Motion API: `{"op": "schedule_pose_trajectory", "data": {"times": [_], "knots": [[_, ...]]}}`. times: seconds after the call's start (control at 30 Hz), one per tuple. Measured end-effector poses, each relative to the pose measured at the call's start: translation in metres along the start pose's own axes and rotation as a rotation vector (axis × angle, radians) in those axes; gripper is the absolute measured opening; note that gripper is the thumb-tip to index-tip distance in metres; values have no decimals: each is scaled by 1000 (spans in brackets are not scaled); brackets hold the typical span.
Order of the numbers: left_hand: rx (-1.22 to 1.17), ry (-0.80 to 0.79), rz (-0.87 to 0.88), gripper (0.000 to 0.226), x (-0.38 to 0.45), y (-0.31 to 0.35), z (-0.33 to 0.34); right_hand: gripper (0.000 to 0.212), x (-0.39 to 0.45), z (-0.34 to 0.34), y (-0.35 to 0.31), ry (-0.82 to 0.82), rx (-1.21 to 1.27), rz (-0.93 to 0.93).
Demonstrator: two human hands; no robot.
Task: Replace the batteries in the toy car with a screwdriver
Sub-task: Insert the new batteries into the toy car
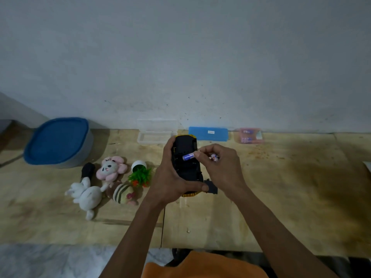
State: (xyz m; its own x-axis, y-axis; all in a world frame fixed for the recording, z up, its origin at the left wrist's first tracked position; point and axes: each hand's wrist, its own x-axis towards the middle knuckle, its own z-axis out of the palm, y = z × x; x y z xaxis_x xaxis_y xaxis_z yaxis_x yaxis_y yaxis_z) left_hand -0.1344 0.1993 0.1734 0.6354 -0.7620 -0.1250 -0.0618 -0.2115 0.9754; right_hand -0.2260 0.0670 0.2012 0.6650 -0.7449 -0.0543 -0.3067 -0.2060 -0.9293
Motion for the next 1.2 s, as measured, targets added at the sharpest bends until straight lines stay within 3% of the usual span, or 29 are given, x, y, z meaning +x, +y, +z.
{"op": "schedule_pose_trajectory", "data": {"times": [0.43,0.8,1.0,1.07,1.2], "knots": [[1,-5,-10,147,-3,-1,-4,12,-1,9,1,1,-67,-71],[-13,-29,-9,146,-3,5,-1,17,5,12,-1,-54,86,93],[-12,-7,-30,145,-6,-9,3,26,6,14,7,-98,13,129],[-21,13,-39,136,-7,-14,2,32,5,13,8,-75,105,268],[25,49,-36,127,-8,-23,-4,34,10,3,4,-104,768,840]]}}
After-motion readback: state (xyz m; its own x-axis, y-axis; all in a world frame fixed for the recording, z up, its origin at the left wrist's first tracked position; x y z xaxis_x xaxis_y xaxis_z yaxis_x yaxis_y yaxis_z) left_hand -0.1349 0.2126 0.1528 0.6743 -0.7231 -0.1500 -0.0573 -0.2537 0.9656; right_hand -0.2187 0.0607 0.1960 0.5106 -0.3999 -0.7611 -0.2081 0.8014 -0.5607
